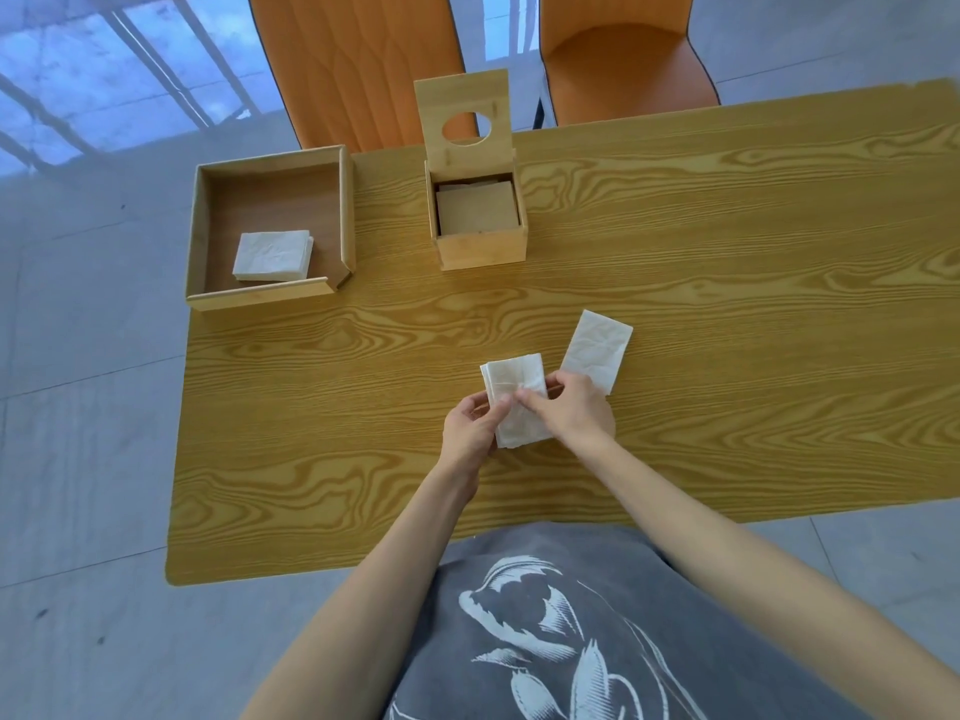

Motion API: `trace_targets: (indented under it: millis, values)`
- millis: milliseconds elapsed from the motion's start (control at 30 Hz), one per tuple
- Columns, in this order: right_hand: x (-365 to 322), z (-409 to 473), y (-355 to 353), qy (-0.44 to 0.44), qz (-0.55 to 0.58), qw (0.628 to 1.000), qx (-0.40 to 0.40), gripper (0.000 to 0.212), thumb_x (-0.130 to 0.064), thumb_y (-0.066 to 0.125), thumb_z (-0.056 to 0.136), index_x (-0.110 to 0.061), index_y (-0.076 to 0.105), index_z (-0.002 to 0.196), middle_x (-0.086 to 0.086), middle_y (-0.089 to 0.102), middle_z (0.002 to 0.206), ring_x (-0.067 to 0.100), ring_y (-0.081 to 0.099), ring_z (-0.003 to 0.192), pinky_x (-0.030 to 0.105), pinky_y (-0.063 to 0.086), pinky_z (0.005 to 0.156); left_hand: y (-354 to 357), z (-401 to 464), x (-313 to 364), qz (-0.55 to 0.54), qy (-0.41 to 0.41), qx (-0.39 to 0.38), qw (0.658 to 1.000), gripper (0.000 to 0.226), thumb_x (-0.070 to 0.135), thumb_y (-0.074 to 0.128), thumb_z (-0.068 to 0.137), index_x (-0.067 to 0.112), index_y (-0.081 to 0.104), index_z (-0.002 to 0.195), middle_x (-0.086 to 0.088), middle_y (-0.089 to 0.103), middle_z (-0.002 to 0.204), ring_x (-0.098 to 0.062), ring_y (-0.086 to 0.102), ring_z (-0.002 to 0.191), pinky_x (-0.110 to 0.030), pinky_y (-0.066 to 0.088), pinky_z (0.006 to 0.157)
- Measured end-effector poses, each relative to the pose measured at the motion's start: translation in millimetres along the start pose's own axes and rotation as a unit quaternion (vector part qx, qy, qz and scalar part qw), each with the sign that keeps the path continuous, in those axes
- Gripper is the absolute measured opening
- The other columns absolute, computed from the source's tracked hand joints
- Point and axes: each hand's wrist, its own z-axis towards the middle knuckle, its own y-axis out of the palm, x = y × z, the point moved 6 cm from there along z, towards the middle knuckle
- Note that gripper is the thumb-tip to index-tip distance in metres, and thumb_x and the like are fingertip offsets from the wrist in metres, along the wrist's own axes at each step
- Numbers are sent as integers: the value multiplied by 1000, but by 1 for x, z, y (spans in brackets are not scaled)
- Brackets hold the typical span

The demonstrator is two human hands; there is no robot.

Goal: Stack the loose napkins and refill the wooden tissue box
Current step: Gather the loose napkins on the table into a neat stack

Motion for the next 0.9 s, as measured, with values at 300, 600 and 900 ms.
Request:
trace_targets:
  millis: [300,600,900]
  values:
    - [18,10,-48,63,36,985,154,47,-53,65,84,-22,61,120,-1,65,112,18,61,98,34,50,77,-6,1,6,0,29,30,999,31,16,68,92,10,57,121,-8,70,111,-19,69,94,-19,54,62]
    - [36,22,-53,142,-10,974,177,65,-55,65,84,-14,48,131,9,49,133,29,55,117,46,48,92,-13,4,13,-11,33,43,998,28,16,66,93,12,56,119,-11,70,114,-23,69,100,-25,56,73]
    - [26,29,-53,79,2,981,177,32,-34,69,84,-16,64,109,2,67,104,22,62,88,37,52,73,-17,6,12,-13,27,45,999,32,16,67,93,10,57,122,-11,70,115,-25,69,102,-29,58,77]
